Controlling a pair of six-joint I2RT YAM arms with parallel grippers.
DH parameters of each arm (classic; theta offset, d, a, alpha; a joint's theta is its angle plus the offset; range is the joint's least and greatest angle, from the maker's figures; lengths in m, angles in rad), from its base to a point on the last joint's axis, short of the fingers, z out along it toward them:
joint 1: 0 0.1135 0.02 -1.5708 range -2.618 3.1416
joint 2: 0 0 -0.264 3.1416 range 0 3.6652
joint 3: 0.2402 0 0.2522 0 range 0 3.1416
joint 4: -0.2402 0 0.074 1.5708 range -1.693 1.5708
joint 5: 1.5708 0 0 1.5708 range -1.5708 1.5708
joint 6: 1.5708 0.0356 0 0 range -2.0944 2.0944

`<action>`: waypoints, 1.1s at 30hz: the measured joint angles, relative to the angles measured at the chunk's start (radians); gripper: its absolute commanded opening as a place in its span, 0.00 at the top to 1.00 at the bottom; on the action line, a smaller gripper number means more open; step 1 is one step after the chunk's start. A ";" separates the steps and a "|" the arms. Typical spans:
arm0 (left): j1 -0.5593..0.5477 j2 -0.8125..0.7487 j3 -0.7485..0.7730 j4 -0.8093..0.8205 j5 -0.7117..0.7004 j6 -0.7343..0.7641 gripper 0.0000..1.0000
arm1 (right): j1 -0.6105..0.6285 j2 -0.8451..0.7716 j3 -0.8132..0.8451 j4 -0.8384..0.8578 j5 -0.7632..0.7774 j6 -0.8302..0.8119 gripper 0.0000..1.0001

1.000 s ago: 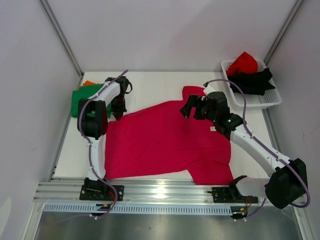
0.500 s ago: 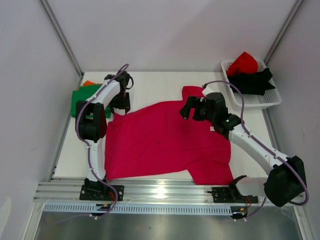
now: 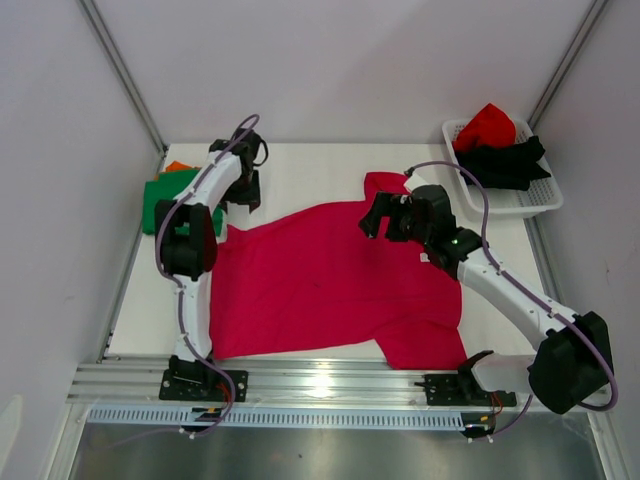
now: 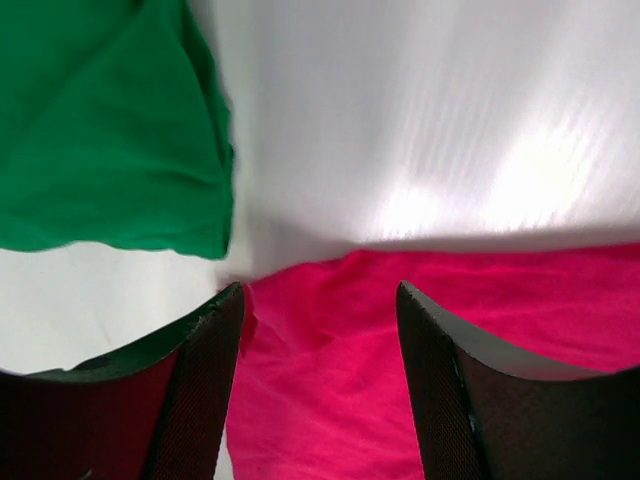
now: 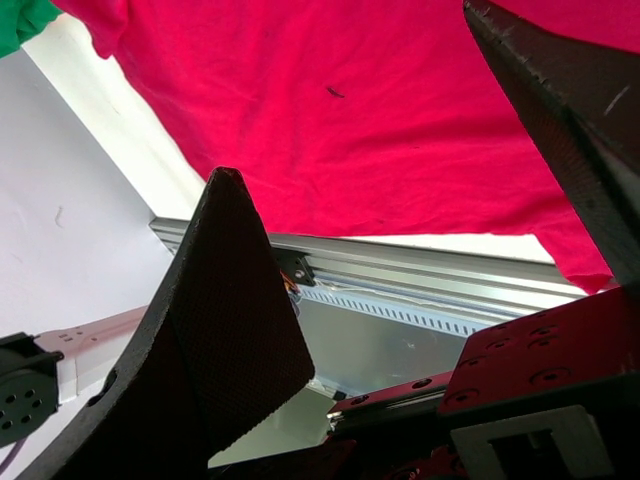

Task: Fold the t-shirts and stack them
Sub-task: Grap the side of the flattened tshirt furthest away from the robot with both arms

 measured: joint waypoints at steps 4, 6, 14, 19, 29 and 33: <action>0.011 0.048 0.064 -0.018 -0.060 0.019 0.35 | 0.000 -0.006 -0.009 0.000 0.005 0.000 0.06; 0.018 0.065 0.069 -0.026 -0.083 0.034 0.35 | -0.001 -0.010 -0.016 -0.001 0.008 0.000 0.07; 0.046 0.114 0.070 -0.080 -0.097 0.089 0.35 | -0.001 -0.010 -0.020 0.000 0.010 0.001 0.07; 0.047 0.114 0.070 -0.082 -0.093 0.101 0.37 | -0.001 -0.010 -0.020 0.000 0.010 0.003 0.07; 0.054 0.115 0.061 -0.065 -0.012 0.113 0.73 | -0.001 -0.010 -0.020 0.000 0.011 0.003 0.07; 0.059 0.117 0.060 -0.065 -0.001 0.113 0.71 | -0.001 -0.010 -0.020 0.000 0.011 0.004 0.07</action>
